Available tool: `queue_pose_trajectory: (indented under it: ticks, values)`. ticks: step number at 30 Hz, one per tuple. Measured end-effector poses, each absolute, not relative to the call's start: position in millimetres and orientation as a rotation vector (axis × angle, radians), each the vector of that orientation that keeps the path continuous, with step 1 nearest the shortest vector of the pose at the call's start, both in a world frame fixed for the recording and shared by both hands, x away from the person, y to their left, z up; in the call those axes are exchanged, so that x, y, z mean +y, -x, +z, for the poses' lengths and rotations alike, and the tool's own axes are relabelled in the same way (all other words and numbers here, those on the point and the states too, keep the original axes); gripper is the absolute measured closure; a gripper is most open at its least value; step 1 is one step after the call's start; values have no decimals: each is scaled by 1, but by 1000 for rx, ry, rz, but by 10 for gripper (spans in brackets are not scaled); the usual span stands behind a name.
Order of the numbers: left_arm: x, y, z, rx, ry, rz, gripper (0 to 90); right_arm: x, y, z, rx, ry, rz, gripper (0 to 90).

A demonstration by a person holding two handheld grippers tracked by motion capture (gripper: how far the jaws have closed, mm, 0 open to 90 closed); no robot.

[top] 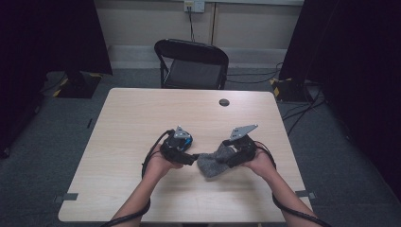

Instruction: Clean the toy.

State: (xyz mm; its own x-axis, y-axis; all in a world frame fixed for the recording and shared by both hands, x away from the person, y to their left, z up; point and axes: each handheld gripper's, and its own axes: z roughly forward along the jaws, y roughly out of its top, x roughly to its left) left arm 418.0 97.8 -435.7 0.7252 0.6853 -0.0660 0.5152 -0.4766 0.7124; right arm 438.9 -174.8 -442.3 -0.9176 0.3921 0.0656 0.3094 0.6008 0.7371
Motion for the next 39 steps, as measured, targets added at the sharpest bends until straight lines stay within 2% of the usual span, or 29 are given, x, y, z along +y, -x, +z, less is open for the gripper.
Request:
queue_pose_trajectory:
  ticks: [9,14,17,22,39]
  values:
    - [135,-431,-447,1031,-2157,369,183,-173,-434,-458,2770,-555,1190,210]
    - [146,-439,-458,1031,-2169,397,161,-171,-433,-462,2774,-532,1170,211]
    - [145,-442,-468,986,-2242,404,157,-169,-434,-466,2786,-530,1142,208]
    - [142,-447,-477,969,-2200,380,157,-171,-436,-472,2801,-545,1137,212]
    - [119,-479,-478,977,-2221,342,176,-174,-440,-484,2810,-561,1171,227]
